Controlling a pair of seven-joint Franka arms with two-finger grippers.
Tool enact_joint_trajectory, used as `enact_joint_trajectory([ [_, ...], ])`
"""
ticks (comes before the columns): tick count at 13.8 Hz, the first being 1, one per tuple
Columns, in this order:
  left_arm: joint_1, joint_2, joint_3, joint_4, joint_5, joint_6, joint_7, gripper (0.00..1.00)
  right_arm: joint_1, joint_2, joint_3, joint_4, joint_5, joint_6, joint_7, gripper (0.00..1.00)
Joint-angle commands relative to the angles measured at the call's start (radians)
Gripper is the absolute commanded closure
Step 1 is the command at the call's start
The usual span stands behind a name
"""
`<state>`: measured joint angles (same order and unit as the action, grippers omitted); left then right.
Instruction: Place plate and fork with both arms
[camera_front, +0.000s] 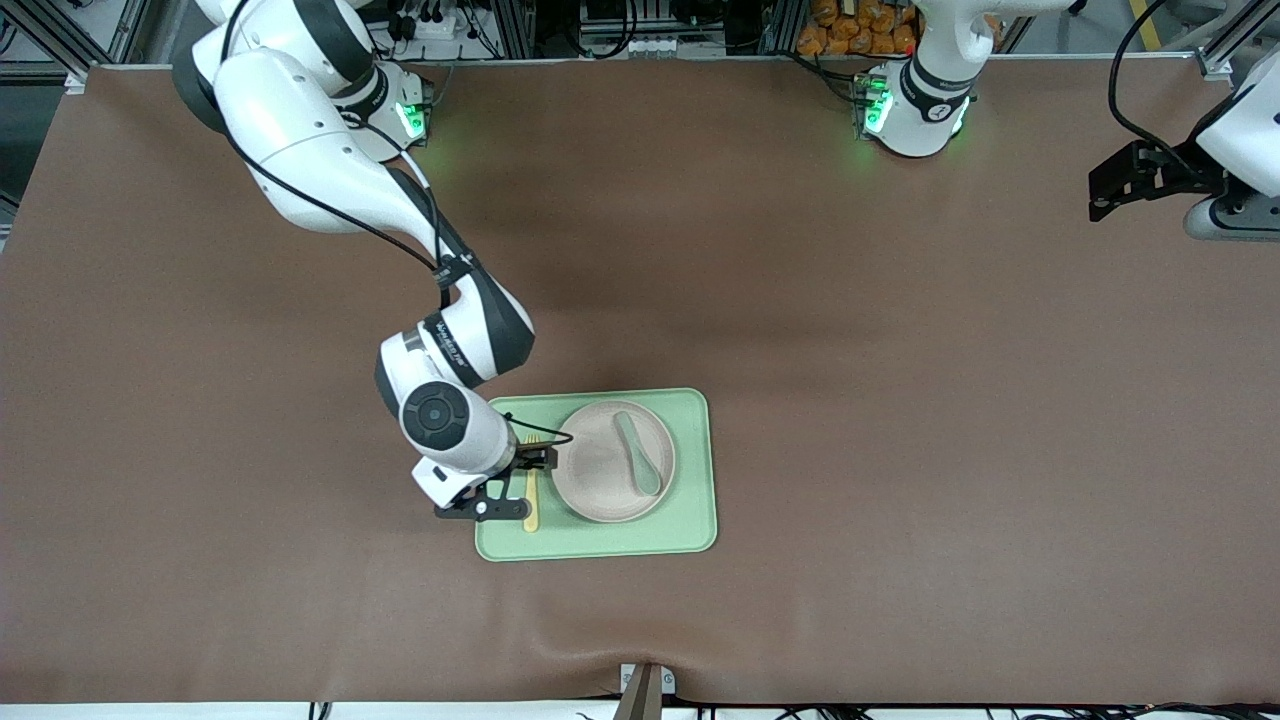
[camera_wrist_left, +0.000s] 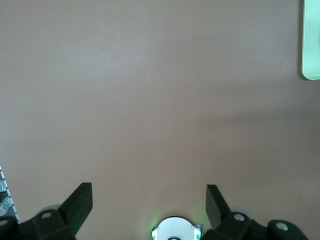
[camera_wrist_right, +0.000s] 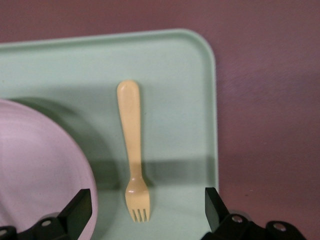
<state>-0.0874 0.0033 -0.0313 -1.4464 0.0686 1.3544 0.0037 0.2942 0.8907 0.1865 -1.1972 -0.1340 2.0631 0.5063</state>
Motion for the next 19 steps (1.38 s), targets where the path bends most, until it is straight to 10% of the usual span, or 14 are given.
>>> enact_joint_trajectory([
  [1,0.005,-0.016,-0.002,-0.008,0.007,-0.014,0.004,0.0,-0.041,-0.044,0.018,-0.007,0.008,-0.085,-0.017,0.0],
  [11,0.005,-0.013,-0.004,-0.006,0.005,-0.014,0.004,0.0,-0.251,-0.185,0.18,0.122,0.011,-0.379,-0.019,0.0],
  [19,0.005,-0.013,-0.004,-0.008,0.003,-0.014,0.004,0.0,-0.336,-0.42,0.168,0.126,0.074,-0.552,-0.041,0.0],
])
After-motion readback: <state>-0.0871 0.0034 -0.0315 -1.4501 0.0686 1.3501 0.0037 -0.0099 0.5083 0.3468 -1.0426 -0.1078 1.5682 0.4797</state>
